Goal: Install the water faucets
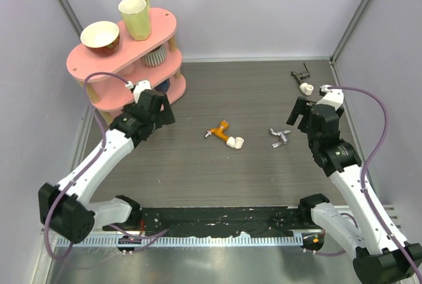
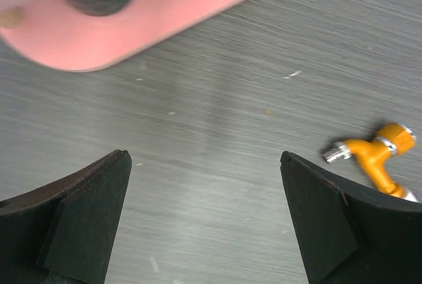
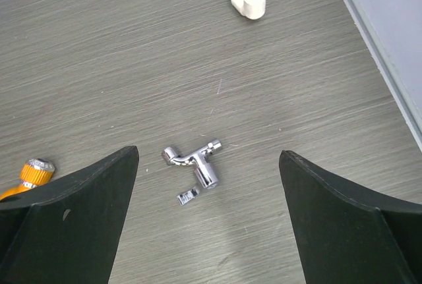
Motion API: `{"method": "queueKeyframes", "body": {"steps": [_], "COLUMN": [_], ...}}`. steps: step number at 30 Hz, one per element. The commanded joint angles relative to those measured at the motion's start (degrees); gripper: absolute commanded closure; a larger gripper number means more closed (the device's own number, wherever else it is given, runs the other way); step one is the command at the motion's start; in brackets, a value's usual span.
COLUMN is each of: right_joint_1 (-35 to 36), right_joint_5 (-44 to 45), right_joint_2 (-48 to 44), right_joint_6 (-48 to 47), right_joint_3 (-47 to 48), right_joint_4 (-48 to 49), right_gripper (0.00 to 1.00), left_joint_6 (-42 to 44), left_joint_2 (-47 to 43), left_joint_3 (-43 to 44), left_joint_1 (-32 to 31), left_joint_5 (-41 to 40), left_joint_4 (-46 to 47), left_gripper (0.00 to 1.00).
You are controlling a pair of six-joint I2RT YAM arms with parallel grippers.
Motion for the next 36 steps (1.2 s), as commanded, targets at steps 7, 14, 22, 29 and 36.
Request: {"method": "queueKeyframes", "body": {"steps": [7,14,22,29,36], "right_joint_1": [0.0,0.0,0.0,0.0,0.0], "right_joint_5": [7.2,9.5,10.6,9.5,10.3], "right_joint_2": [-9.2,-18.5,-28.9,-34.2,-36.6], "right_joint_6": [-3.4,-5.5,-4.1,-2.6,-1.9], "right_joint_3": [3.2,1.2,-0.7,-3.4,-5.4], "right_joint_4": [-4.4,-7.3,-13.1,-13.2,-12.5], "right_gripper": [0.06,0.06,0.06,0.05,0.04], "left_joint_6": [11.1,19.0,19.7,21.9,21.9], "left_joint_2": [-31.2,-53.5,-69.7,-69.4,-70.0], "left_joint_3": [-11.3,-19.1,-22.3,-23.9,-24.0], "left_joint_1": [0.1,0.1,0.1,0.1,0.1], "left_joint_5": [-14.7,-18.5,-19.3,-20.3,-20.9], "left_joint_4": [0.1,1.8,-2.6,-0.3,-0.2], "left_gripper": [0.0,0.0,0.0,0.0,0.0]}}
